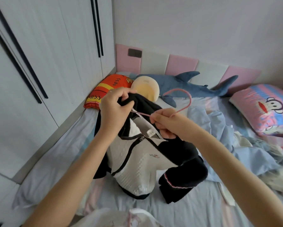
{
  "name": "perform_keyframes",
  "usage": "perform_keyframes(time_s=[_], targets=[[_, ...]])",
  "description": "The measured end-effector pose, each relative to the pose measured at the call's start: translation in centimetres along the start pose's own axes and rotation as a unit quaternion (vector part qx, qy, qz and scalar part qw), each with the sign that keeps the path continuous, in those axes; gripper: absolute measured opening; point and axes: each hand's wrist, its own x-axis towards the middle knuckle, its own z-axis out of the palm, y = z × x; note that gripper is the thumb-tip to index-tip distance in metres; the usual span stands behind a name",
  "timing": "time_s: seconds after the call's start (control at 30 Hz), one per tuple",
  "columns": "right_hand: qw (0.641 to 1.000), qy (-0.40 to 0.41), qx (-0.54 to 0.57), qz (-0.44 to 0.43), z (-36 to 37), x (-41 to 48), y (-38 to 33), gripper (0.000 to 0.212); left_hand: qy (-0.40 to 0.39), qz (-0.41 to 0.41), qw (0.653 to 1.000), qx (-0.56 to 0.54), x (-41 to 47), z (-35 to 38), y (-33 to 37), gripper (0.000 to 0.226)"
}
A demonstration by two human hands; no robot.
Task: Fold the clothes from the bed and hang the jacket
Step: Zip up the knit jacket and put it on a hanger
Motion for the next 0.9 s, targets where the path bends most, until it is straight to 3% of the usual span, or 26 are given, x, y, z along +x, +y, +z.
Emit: perform_keyframes(time_s=[0.07, 0.13, 0.2, 0.23, 0.27, 0.33, 0.4, 0.43, 0.5, 0.57, 0.6, 0.73, 0.8, 0.9], targets=[[0.999, 0.013, 0.024, 0.027, -0.5, 0.9, 0.5, 0.030, -0.044, 0.048, 0.998, -0.001, 0.5, -0.7, 0.1, 0.025], [0.996, 0.035, 0.023, 0.073, -0.1, 2.6, 1.1, 0.032, -0.188, 0.048, 0.980, 0.041, 0.6, -1.2, -0.9, 0.032], [0.991, 0.043, 0.019, 0.123, 1.3, 4.3, 0.8, 0.034, -0.363, -0.043, 0.924, 0.115, 0.1, -2.0, -2.7, 0.028], [0.989, 0.034, 0.020, 0.139, 2.1, 5.3, 0.5, 0.035, -0.393, -0.092, 0.906, 0.130, -0.2, -2.6, -3.7, 0.028], [0.988, 0.005, 0.031, 0.153, 3.0, 6.3, -0.2, 0.037, -0.375, -0.140, 0.907, 0.128, -0.3, -3.7, -4.7, 0.029], [0.973, -0.038, 0.142, 0.179, 4.3, 7.6, -2.3, 0.050, -0.230, -0.189, 0.947, 0.118, -0.8, -6.0, -5.8, 0.023], [0.970, -0.024, 0.184, 0.157, 5.3, 8.7, -4.4, 0.048, -0.113, -0.135, 0.973, 0.151, -1.6, -7.8, -6.4, 0.018], [0.978, -0.008, 0.161, 0.134, 5.3, 8.6, -5.2, 0.039, -0.104, -0.076, 0.979, 0.156, -2.4, -7.9, -6.5, 0.019], [0.988, -0.016, 0.130, 0.082, 5.7, 8.8, -6.7, 0.027, -0.191, 0.012, 0.967, 0.169, -4.3, -7.1, -7.0, 0.034], [0.989, -0.029, 0.134, 0.053, 5.9, 9.7, -7.3, 0.020, -0.356, 0.038, 0.908, 0.219, -6.0, -5.3, -7.7, 0.059], [0.988, -0.025, 0.144, 0.055, 6.0, 9.9, -7.4, 0.019, -0.402, 0.039, 0.882, 0.241, -6.6, -4.2, -7.9, 0.064], [0.979, 0.019, 0.189, 0.070, 6.1, 10.6, -7.3, 0.018, -0.313, -0.007, 0.903, 0.294, -6.1, -2.4, -8.2, 0.034], [0.977, 0.038, 0.194, 0.075, 5.6, 10.8, -6.6, 0.016, -0.325, -0.027, 0.892, 0.312, -5.4, -2.6, -8.3, 0.029], [0.977, 0.057, 0.188, 0.085, 5.1, 11.0, -5.3, 0.015, -0.375, -0.029, 0.898, 0.229, -5.0, -3.6, -8.6, 0.023]])
